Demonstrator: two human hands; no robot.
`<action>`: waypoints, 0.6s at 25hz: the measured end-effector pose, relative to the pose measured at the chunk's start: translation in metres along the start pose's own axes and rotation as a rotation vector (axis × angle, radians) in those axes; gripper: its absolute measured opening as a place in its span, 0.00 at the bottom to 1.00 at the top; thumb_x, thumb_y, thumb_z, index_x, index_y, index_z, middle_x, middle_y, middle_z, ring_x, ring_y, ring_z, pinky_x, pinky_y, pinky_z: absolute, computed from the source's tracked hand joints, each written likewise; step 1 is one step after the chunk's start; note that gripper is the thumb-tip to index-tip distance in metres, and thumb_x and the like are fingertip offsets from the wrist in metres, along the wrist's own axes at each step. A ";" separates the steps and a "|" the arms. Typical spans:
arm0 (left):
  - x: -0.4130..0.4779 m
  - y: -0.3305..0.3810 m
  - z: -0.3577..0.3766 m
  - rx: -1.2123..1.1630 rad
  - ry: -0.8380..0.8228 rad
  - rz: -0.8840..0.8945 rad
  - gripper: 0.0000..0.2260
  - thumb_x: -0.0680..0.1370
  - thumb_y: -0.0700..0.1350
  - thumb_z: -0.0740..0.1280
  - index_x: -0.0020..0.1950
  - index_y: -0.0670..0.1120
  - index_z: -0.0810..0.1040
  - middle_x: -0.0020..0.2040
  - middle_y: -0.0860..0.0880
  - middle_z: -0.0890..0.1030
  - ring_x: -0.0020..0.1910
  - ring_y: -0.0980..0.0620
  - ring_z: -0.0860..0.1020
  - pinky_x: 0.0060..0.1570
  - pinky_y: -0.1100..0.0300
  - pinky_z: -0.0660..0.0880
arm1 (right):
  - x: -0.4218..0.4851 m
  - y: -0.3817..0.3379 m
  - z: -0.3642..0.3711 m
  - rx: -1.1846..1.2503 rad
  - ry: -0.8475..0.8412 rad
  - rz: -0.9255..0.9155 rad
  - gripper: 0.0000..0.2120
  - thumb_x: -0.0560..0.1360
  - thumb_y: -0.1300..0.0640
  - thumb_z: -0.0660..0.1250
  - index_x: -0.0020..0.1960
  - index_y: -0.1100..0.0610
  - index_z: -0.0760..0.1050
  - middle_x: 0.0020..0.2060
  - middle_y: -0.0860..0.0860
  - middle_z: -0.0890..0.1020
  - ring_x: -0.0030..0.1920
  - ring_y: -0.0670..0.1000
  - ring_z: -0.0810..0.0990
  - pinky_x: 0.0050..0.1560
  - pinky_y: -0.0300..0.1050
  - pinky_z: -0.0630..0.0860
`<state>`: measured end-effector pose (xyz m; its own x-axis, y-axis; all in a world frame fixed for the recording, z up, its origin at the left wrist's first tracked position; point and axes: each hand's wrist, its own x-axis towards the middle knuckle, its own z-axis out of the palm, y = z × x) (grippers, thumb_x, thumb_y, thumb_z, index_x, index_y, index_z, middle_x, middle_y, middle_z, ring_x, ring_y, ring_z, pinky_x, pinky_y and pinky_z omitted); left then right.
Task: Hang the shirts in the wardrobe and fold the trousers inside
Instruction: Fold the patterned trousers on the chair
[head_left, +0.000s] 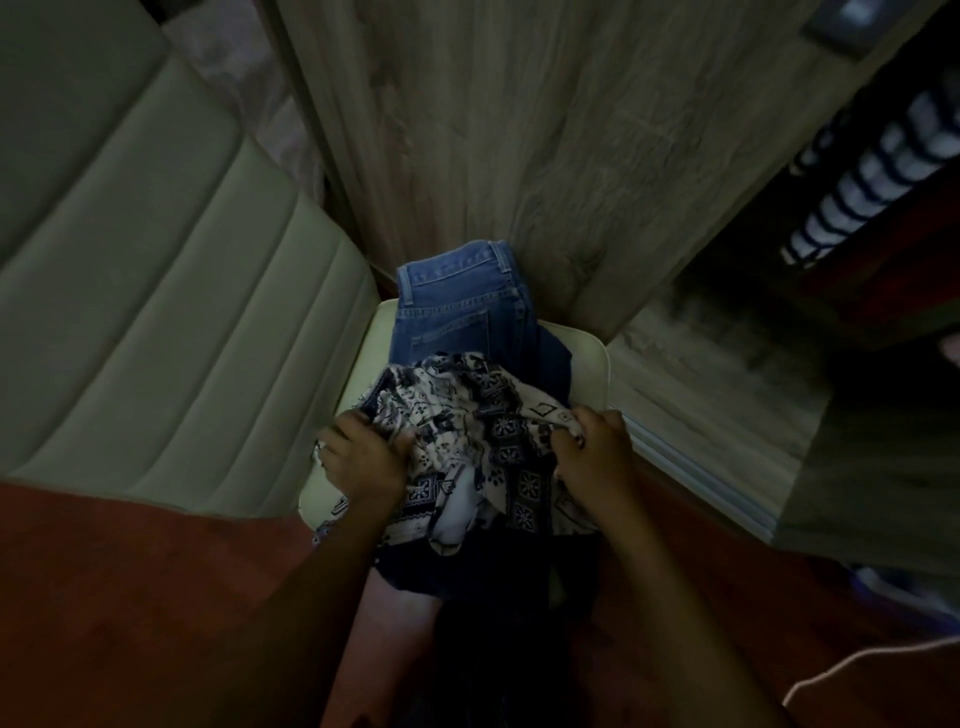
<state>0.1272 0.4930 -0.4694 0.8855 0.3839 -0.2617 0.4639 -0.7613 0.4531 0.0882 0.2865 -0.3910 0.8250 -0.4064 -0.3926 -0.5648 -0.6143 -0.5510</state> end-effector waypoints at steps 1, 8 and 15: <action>0.002 0.002 -0.005 -0.014 0.010 0.003 0.43 0.67 0.74 0.57 0.63 0.38 0.68 0.61 0.33 0.70 0.60 0.33 0.69 0.56 0.42 0.68 | -0.003 0.000 -0.006 0.042 -0.011 0.005 0.12 0.76 0.58 0.60 0.57 0.61 0.74 0.56 0.56 0.70 0.49 0.50 0.68 0.47 0.41 0.65; 0.030 0.003 -0.001 0.447 -0.297 0.296 0.19 0.75 0.51 0.66 0.64 0.49 0.70 0.64 0.45 0.74 0.66 0.42 0.66 0.63 0.43 0.59 | -0.029 0.011 -0.030 0.456 0.103 0.140 0.09 0.77 0.60 0.57 0.46 0.57 0.75 0.38 0.50 0.79 0.37 0.46 0.77 0.33 0.37 0.71; 0.005 0.045 -0.058 0.031 -0.290 0.591 0.22 0.75 0.58 0.54 0.53 0.40 0.71 0.45 0.37 0.81 0.42 0.39 0.78 0.40 0.51 0.73 | -0.037 0.012 -0.050 0.547 0.219 0.293 0.06 0.78 0.59 0.58 0.54 0.55 0.68 0.39 0.47 0.74 0.37 0.46 0.73 0.34 0.40 0.68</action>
<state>0.1544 0.4908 -0.4013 0.9463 -0.2563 -0.1971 -0.1031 -0.8170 0.5673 0.0518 0.2602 -0.3468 0.5879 -0.6681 -0.4562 -0.6461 -0.0484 -0.7617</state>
